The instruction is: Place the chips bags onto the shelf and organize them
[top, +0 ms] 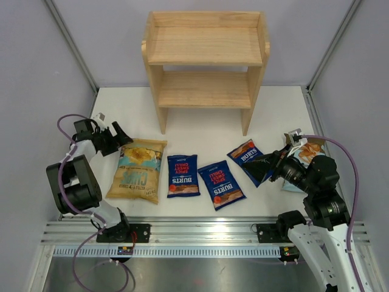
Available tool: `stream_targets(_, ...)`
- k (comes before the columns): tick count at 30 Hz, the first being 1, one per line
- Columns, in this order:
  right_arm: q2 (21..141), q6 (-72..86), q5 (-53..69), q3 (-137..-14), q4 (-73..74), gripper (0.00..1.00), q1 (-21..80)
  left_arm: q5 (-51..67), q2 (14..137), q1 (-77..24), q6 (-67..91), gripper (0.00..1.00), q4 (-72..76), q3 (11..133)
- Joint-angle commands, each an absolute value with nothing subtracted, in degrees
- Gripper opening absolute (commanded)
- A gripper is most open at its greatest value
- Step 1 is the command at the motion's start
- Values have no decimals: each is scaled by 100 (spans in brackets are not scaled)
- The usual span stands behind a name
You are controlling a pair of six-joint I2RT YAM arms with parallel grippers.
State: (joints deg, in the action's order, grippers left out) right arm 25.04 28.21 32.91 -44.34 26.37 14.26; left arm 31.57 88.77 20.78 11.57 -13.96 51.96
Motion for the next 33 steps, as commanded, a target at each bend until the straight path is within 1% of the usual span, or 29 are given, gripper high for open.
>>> stream_targets(1,2619,2742,3568,-4483,2276,100,1450,3621,8824,2390,896,99,-1231,5177)
stream_targets(4,2593,2733,3621,-4482,2215,99,1450,3543,8841,2470,835,99,-1169,4993)
stream_targets(6,2558,2707,3621,-4483,2189,99,1450,3971,9017,2452,818,99,-1177,5018)
stream_targets(7,2532,2698,3612,-4474,2154,99,1450,4129,9340,2426,765,99,-1439,5114)
stream_targets(8,2540,2698,3612,-4474,2136,99,1450,4548,9473,2400,695,99,-1511,5254)
stream_targets(11,2601,2689,3656,-4535,2162,99,1450,4824,9843,2277,615,95,-1679,5370)
stream_targets(13,2654,2689,3718,-4579,2145,99,1441,4816,9966,2180,598,94,-1757,5414)
stream_targets(15,2698,2725,3779,-4614,2110,100,1459,4764,10063,2145,580,90,-1863,5493)
stream_targets(18,2733,2760,3814,-4641,2083,99,1450,4781,10248,2118,641,58,-1951,5633)
stream_targets(19,2742,2777,3823,-4641,2066,100,1450,4781,10257,2118,668,39,-1934,5651)
stream_targets(21,2742,2812,3823,-4606,2030,100,1450,4694,10152,2127,826,36,-1881,5669)
stream_targets(22,2742,2839,3823,-4588,2004,100,1459,4650,10090,2118,878,33,-1785,5652)
stream_targets(23,2742,2865,3832,-4570,1960,99,1450,4441,9985,2118,1053,22,-1723,5643)
stream_targets(25,2751,2970,3850,-4448,1786,99,1459,4080,9626,2109,1395,10,-1495,5564)
stream_targets(26,2768,3023,3876,-4386,1680,99,1450,3948,9485,2118,1528,0,-1416,5537)
stream_targets(30,2978,3400,4139,-4000,1109,99,1459,3315,8431,2118,2213,0,-898,5265)
stream_targets(31,3049,3471,4157,-3947,881,99,1450,3052,7959,2127,2467,0,-870,5186)
stream_targets(33,3294,3577,4192,-3798,695,100,1450,2831,7429,2127,2706,0,-818,5019)
